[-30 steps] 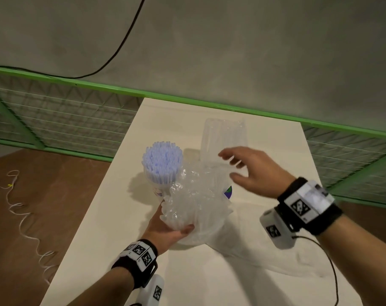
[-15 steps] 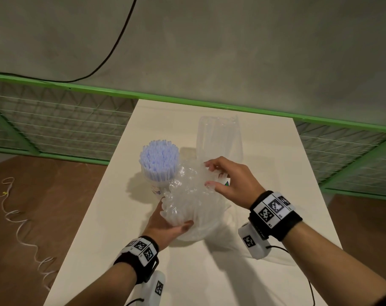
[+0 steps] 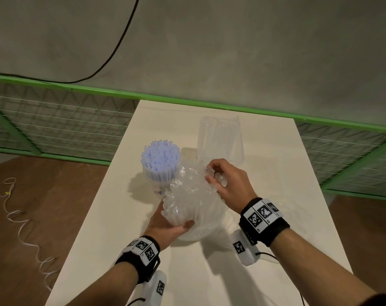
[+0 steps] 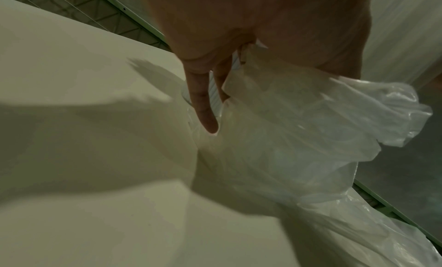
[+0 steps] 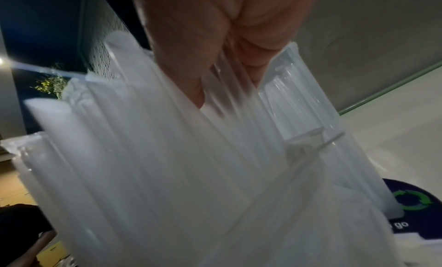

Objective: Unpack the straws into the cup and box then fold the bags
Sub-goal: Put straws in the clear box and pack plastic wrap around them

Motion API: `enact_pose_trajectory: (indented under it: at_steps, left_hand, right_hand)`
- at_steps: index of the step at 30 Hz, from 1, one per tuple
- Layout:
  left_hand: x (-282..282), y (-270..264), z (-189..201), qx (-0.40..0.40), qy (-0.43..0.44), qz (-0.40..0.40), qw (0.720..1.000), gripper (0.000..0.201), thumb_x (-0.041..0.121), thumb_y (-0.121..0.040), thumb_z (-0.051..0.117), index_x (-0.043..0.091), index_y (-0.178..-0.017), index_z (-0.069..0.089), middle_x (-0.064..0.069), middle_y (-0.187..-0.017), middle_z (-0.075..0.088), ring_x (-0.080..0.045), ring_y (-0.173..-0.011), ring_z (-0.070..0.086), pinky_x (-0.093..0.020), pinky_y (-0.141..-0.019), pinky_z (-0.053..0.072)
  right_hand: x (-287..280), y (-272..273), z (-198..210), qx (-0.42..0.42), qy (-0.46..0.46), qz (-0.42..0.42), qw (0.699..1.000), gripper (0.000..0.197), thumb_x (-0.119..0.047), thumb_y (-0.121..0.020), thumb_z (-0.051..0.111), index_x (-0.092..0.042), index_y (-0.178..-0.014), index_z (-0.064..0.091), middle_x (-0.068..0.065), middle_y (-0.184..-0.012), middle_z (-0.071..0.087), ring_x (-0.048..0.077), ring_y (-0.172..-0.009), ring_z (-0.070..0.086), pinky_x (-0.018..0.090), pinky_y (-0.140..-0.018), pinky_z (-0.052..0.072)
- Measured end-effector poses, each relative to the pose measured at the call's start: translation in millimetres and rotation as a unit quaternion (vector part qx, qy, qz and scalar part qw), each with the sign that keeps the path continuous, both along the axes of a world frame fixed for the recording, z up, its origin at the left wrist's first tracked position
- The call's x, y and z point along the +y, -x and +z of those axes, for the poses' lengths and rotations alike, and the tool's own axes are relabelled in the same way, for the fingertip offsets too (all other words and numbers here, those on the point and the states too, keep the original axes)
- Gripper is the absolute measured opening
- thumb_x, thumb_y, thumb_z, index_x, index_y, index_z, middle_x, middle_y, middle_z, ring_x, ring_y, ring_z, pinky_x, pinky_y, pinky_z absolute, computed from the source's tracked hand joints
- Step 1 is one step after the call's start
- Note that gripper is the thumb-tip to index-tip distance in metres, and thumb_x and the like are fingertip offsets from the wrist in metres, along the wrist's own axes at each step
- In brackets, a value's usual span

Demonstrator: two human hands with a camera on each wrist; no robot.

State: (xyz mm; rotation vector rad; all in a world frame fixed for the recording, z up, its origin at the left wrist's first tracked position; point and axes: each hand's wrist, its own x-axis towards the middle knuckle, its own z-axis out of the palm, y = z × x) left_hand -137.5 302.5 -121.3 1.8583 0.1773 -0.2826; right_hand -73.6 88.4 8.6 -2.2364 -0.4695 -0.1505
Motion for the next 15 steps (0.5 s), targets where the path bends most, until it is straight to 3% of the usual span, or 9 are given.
enact_pose_trajectory:
  at_steps: [2, 5, 9, 12, 15]
  left_hand:
    - [0.0, -0.1, -0.8, -0.001, -0.002, 0.005, 1.0, 0.097, 0.066, -0.049, 0.089, 0.036, -0.134, 0.053, 0.023, -0.118, 0.069, 0.004, -0.112, 0.063, -0.033, -0.108, 0.047]
    - [-0.7, 0.8, 0.1, -0.002, -0.011, 0.005, 1.0, 0.095, 0.063, -0.05, 0.089, 0.035, -0.133, 0.054, 0.023, -0.117, 0.069, 0.005, -0.111, 0.063, -0.032, -0.108, 0.047]
    - [0.7, 0.2, -2.6, -0.003, -0.005, 0.005, 1.0, 0.097, 0.067, -0.048, 0.089, 0.036, -0.132, 0.054, 0.021, -0.119, 0.069, 0.0, -0.113, 0.064, -0.036, -0.108, 0.048]
    - [-0.1, -0.4, -3.3, -0.004, 0.001, 0.001, 1.0, 0.094, 0.065, -0.049, 0.089, 0.037, -0.132, 0.054, 0.022, -0.119, 0.069, 0.0, -0.113, 0.064, -0.037, -0.108, 0.048]
    - [-0.8, -1.2, -2.2, -0.005, 0.004, 0.002, 1.0, 0.093, 0.06, -0.051, 0.09, 0.037, -0.133, 0.053, 0.022, -0.119, 0.069, 0.0, -0.114, 0.064, -0.036, -0.108, 0.048]
  right_hand:
    - [1.3, 0.0, -1.2, -0.007, 0.001, -0.006, 1.0, 0.018, -0.016, -0.091, 0.066, -0.015, -0.108, 0.059, -0.015, -0.089, 0.06, 0.003, -0.08, 0.055, 0.01, -0.072, 0.041]
    - [4.1, 0.4, -2.6, -0.032, 0.001, -0.01, 0.999, 0.024, -0.014, -0.093, 0.064, -0.012, -0.117, 0.06, -0.009, -0.1, 0.061, -0.003, -0.088, 0.052, 0.002, -0.078, 0.037]
    - [5.7, -2.6, -5.1, -0.095, 0.02, -0.007, 0.995, 0.023, -0.007, -0.093, 0.064, -0.007, -0.116, 0.065, 0.003, -0.104, 0.066, 0.007, -0.095, 0.058, 0.0, -0.087, 0.034]
    - [3.2, -6.3, -4.8, -0.09, 0.022, -0.014, 0.996, 0.021, -0.01, -0.094, 0.064, -0.009, -0.115, 0.065, 0.003, -0.107, 0.07, 0.012, -0.098, 0.062, 0.0, -0.087, 0.035]
    - [0.5, -7.1, -2.9, -0.064, 0.039, -0.02, 0.997, 0.024, -0.018, -0.096, 0.062, -0.014, -0.119, 0.062, 0.002, -0.104, 0.072, 0.017, -0.094, 0.067, 0.012, -0.083, 0.046]
